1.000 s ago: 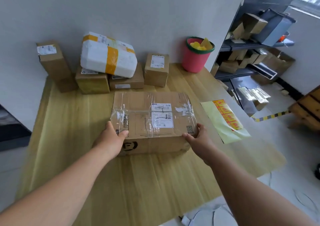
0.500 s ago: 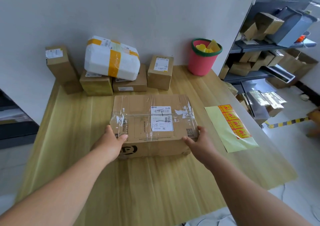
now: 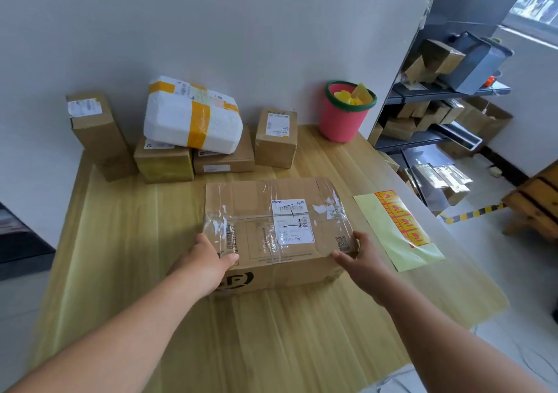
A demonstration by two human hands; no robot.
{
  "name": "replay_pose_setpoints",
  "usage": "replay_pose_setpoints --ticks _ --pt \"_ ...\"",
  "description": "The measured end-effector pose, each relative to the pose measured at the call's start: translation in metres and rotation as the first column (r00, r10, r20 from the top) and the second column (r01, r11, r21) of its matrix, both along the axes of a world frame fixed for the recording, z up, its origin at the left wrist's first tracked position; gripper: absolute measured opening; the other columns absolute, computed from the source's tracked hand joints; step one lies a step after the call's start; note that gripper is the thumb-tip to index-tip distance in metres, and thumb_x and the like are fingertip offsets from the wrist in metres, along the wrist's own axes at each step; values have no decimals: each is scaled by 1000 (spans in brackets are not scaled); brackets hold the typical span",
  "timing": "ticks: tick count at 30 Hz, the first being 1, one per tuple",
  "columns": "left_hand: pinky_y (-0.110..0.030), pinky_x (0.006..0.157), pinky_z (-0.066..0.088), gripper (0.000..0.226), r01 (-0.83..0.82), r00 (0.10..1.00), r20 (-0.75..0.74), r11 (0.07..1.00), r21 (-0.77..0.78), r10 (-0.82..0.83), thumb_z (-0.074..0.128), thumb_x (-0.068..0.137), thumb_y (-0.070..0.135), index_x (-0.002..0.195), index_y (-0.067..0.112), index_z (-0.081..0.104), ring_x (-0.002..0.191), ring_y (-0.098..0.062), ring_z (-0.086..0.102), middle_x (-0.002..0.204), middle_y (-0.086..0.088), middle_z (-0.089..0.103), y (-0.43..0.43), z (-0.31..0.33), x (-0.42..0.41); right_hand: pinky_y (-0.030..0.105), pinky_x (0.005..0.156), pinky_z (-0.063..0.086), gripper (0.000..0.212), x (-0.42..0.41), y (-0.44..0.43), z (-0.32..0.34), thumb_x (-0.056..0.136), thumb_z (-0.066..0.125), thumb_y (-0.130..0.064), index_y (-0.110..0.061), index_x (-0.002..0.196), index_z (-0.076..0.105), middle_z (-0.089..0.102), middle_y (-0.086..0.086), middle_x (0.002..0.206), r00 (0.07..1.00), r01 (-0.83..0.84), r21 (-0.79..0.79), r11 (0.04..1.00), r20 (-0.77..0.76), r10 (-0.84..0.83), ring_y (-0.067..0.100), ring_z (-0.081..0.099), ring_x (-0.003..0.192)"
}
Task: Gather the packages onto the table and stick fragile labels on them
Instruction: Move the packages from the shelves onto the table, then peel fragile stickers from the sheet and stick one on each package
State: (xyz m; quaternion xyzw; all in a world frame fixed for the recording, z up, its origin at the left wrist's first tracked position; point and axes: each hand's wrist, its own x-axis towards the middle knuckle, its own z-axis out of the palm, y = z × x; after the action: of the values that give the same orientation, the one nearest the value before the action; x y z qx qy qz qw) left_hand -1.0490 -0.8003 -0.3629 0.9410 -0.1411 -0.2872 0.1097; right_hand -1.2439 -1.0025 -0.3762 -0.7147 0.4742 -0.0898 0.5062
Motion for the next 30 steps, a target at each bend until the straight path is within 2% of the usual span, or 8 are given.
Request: replay_pose_setpoints --ticks 4,8,11,17,19,21,25,30 --pt "-32 68 45 73 -4 1000 16 1000 -30 4 50 89 56 137 9 22 91 -28 58 126 -10 55 -2 -1 4 8 52 38 64 2 -2 1 90 66 -17 -10 142 30 52 4 112 999 -3 -34 999 -53 1 9 53 84" --pt "-36 77 47 67 -9 999 33 997 -75 11 50 89 54 132 7 29 106 -32 56 133 -11 50 -5 -5 5 3 46 37 63 6 -7 3 89 67 -20 -9 140 32 55 5 113 996 -17 -53 998 -93 12 0 51 77" --pt "-37 81 48 69 -6 999 42 998 -67 9 49 89 54 134 7 27 109 -33 56 135 -12 50 -13 -8 11 8 51 36 61 10 -14 6 88 68 -28 -14 137 33 57 1 113 991 -43 -69 997 -128 34 7 54 82" --pt "-37 77 44 78 -50 998 30 996 -68 52 50 90 53 145 7 17 117 -34 52 142 -13 43 -46 -9 19 15 54 40 52 18 -50 10 86 70 -30 -14 124 38 55 -5 97 986 -83 -36 996 -145 77 3 53 77" --pt "-42 89 44 82 -93 996 6 991 -98 94 52 90 51 147 8 12 125 -36 46 148 -13 37 -63 -10 17 19 59 42 54 20 -70 10 86 70 -30 -15 127 38 53 -5 100 988 -88 -24 996 -131 84 6 53 79" --pt "-48 103 37 86 -106 991 77 990 -88 113 52 89 50 149 11 5 135 -37 34 154 -12 25 -82 -5 7 25 72 45 55 19 -92 10 88 67 -34 -16 131 39 54 -5 103 988 -103 -34 994 -121 99 12 56 88" --pt "-51 116 14 93 81 922 379 997 -5 -73 52 88 52 150 18 -8 145 -31 -2 159 -8 -6 -142 13 -41 41 100 44 69 0 -150 -7 90 57 -50 -14 144 33 51 11 138 986 -72 -29 997 -153 67 28 52 122" --pt "-44 116 -6 83 419 810 451 908 4 -376 36 93 57 150 23 -13 144 -23 -19 158 -3 -19 -241 20 -114 36 95 41 61 -41 -225 -36 93 51 -50 -11 140 38 51 12 138 953 -56 -123 991 -303 17 31 49 125"
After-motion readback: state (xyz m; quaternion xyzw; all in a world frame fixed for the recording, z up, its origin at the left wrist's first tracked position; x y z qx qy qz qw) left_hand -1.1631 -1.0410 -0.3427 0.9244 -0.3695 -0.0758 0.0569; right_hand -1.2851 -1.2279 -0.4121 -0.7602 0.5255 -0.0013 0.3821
